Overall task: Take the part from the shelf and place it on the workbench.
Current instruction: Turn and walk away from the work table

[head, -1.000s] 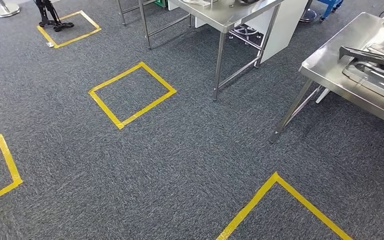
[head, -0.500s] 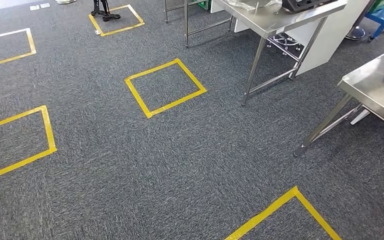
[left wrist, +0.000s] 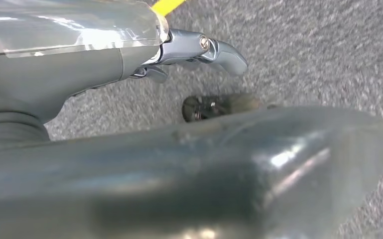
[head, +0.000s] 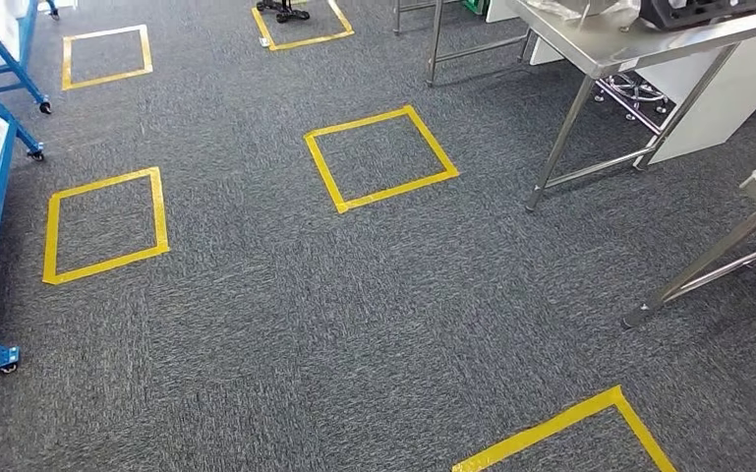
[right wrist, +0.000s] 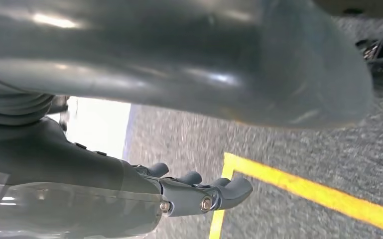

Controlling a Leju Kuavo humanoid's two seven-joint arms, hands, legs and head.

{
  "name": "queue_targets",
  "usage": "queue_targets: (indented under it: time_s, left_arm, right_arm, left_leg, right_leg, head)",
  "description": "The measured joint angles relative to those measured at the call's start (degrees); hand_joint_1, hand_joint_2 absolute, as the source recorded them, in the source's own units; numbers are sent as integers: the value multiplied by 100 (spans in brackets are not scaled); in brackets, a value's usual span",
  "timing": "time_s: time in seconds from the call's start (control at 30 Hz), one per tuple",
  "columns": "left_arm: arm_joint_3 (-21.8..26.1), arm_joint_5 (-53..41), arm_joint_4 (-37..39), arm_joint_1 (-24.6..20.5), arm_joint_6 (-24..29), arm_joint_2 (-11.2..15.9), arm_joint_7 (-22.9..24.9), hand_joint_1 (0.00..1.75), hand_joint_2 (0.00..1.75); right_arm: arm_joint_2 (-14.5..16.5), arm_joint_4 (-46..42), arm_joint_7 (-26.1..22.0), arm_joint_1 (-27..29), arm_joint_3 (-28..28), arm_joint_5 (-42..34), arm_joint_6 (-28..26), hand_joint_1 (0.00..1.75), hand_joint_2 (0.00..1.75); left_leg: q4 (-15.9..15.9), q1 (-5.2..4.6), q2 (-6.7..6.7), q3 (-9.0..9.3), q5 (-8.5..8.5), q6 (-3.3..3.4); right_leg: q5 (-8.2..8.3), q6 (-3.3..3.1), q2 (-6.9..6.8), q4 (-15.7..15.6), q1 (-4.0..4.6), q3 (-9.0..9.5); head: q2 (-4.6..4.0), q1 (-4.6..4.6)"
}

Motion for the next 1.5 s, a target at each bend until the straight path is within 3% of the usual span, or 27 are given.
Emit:
queue_targets:
  time_s: [0.07, 0.13, 0.2, 0.23, 0.3, 0.37, 0.43, 0.5, 0.53, 0.6, 0.67, 0.7, 0.73, 0.77, 0.83, 0.9, 0.97, 1.03, 1.07, 1.17, 1.23, 1.27, 1.3, 1.37, 1.4, 1.43, 1.5]
  left_arm:
    - [0, -4, 0, 15, 8, -1, 2, 0, 0]
    - [0, -4, 0, 7, 9, -2, 2, 0, 0]
    - [0, -5, 0, 5, 9, -3, 1, 0, 0]
    - [0, -7, 0, 8, 9, -3, 1, 0, 0]
    - [0, -24, 0, 11, 10, -4, -1, 0, 0]
    - [-1, -49, 0, -21, 11, -10, -9, 0, 0]
    - [-2, -72, 1, -45, 12, -18, -21, 0, 0]
    - [-3, -83, 3, -22, 19, -17, -28, 0, 0]
    - [-3, -82, 5, -7, 24, -16, -30, 0, 0]
    - [-3, -85, 13, 4, 37, -15, -39, 0, 0]
    - [-4, -91, 17, -8, 55, -24, -50, 0, 0]
    - [-4, -91, 17, -10, 74, -31, -45, 0, 0]
    - [-4, -89, 18, -6, 99, -39, -33, 0, 0]
    - [-4, -85, 19, 2, 124, -43, -11, 0, 0]
    - [-4, -68, 20, 10, 166, -55, 44, 0, 0]
    - [-4, -47, 20, 2, 204, -67, 87, 0, 0]
    - [-4, -36, 25, -1, 288, -75, 154, 0, 0]
    - [-4, -32, 36, 12, 410, -79, 277, 0, 0]
    - [-4, -31, 42, 19, 471, -80, 345, 0, 0]
    - [-5, -31, 50, 12, 610, -81, 514, 0, 0]
    - [-7, -31, 51, 16, 665, -81, 581, 0, 0]
    - [-7, -29, 52, 25, 689, -81, 610, 0, 0]
    - [-7, -26, 56, 34, 713, -80, 639, 0, 0]
    - [-7, -5, 66, 33, 750, -79, 685, 0, 0]
    - [-7, 7, 72, 26, 760, -77, 698, 0, 0]
    - [-7, 16, 79, 22, 766, -75, 704, 0, 0]
    - [-9, 20, 96, 24, 781, -68, 710, 0, 0]
  right_arm:
    - [13, 0, 1, -4, -1, 2, -4, 0, 0]
    - [15, 0, 2, 16, -2, 4, -7, 0, 0]
    - [14, 1, 2, 33, -2, 5, -4, 0, 0]
    - [14, 2, 2, 35, -2, 5, 3, 0, 0]
    - [15, 2, 5, 29, -2, 5, 22, 0, 0]
    - [15, -1, 14, 17, -2, 2, 34, 0, 0]
    - [14, -1, 26, 10, -2, -1, 35, 0, 0]
    - [27, 0, 34, -2, -2, -2, 39, 0, 0]
    - [34, 0, 37, -9, -2, -3, 42, 0, 0]
    - [44, 0, 39, -2, -2, -5, 44, 0, 0]
    - [49, 0, 40, 18, -2, -7, 43, 0, 0]
    - [50, 0, 44, 27, -2, -7, 42, 0, 0]
    - [51, 0, 48, 32, -2, -8, 38, 0, 0]
    - [51, 0, 54, 33, -2, -8, 34, 0, 0]
    - [50, 0, 64, 31, -2, -6, 22, 0, 0]
    - [48, 0, 69, 33, -2, -4, 14, 0, 0]
    - [49, 0, 73, 27, -2, -3, 12, 0, 0]
    - [57, 0, 74, 9, -3, -3, 9, 0, 0]
    - [61, 0, 74, 5, -3, -3, 7, 0, 0]
    - [66, 1, 74, 39, -4, 8, 2, 0, 0]
    - [66, 2, 74, 67, -5, 16, 1, 0, 0]
    - [66, 3, 74, 74, -6, 17, -3, 0, 0]
    - [67, 3, 74, 75, -7, 20, -10, 0, 0]
    - [67, 2, 74, 68, -11, 24, -31, 0, 0]
    - [67, 2, 75, 66, -13, 26, -42, 0, 0]
    - [66, 2, 77, 62, -16, 28, -50, 0, 0]
    - [68, 0, 80, 33, -19, 31, -57, 0, 0]
  left_leg:
    - [242, -2, 164, -130, -235, -32]
    - [909, 11, 431, -350, -789, -48]
    - [1522, 39, 534, -436, -1192, -90]
    - [1564, 54, 561, -331, -1247, -109]
    - [964, 78, 662, 234, -1117, -136]
    - [99, 74, 909, 875, -981, -124]
    - [-226, 29, 1019, 1081, -910, -50]
    - [-213, -12, 915, 1008, -791, 49]
    - [-225, -14, 872, 958, -720, 98]
    - [-254, -7, 766, 799, -561, 184]
    - [-252, -19, 628, 604, -422, 232]
    - [-249, -33, 552, 518, -355, 239]
    - [-244, -46, 475, 435, -285, 238]
    - [-237, -56, 399, 357, -220, 231]
    - [-214, -62, 244, 217, -104, 206]
    - [-184, -74, 114, 120, -16, 163]
    - [-172, -81, -2, 76, 58, 101]
    - [-138, -75, -54, 31, 80, 44]
    - [-23, -75, 32, -32, -13, 26]
    - [1011, -49, 462, -439, -724, -36]
    - [1605, -13, 553, -591, -971, -93]
    - [1588, 5, 578, -504, -928, -114]
    - [1347, 20, 616, -302, -813, -129]
    - [479, 26, 843, 305, -578, -116]
    - [171, 6, 953, 507, -509, -81]
    - [-31, -12, 1038, 624, -497, -35]
    - [-85, -36, 993, 601, -507, 64]
  right_leg:
    - [126, -95, -157, -56, -12, -81]
    - [240, -155, -330, -75, 2, -218]
    - [345, -151, -517, -51, 27, -386]
    - [396, -140, -603, -30, 33, -477]
    - [490, -105, -749, 33, 32, -656]
    - [560, -47, -879, 123, 36, -785]
    - [632, 32, -995, 173, 24, -825]
    - [721, 111, -1076, 156, -20, -823]
    - [668, 152, -1003, 184, -47, -843]
    - [248, 212, -665, 513, -80, -959]
    - [-323, 223, -338, 1206, -82, -1127]
    - [-448, 212, -279, 1531, -72, -1177]
    - [-432, 191, -252, 1709, -57, -1159]
    - [-315, 161, -233, 1685, -41, -1049]
    - [-33, 83, -91, 1007, -15, -512]
    - [-14, 13, 163, 148, 0, 54]
    - [-87, -23, 229, -173, 21, 239]
    - [-34, -75, 77, -200, 11, 220]
    - [2, -115, -5, -217, 2, 203]
    - [89, -182, -287, -224, 12, 98]
    - [115, -171, -484, -195, 23, 20]
    - [122, -163, -572, -175, 22, -15]
    - [125, -155, -650, -153, 20, -45]
    - [115, -119, -783, -98, 29, -81]
    - [108, -89, -838, -74, 37, -85]
    - [99, -54, -887, -51, 46, -81]
    - [92, 15, -985, -39, 51, -62]
  head:
    - [0, -13]
    - [0, -25]
    - [0, -25]
    - [0, -25]
    - [0, -27]
    - [0, -21]
    - [0, -9]
    - [0, -2]
    - [0, 0]
    - [0, 5]
    - [0, 7]
    - [0, 7]
    - [0, 7]
    - [0, 6]
    - [0, 5]
    - [0, 4]
    - [0, 5]
    - [0, 10]
    - [0, 1]
    - [0, -32]
    - [0, -34]
    - [0, -35]
    - [0, -35]
    - [0, -36]
    - [0, -28]
    - [0, -25]
    - [0, -13]
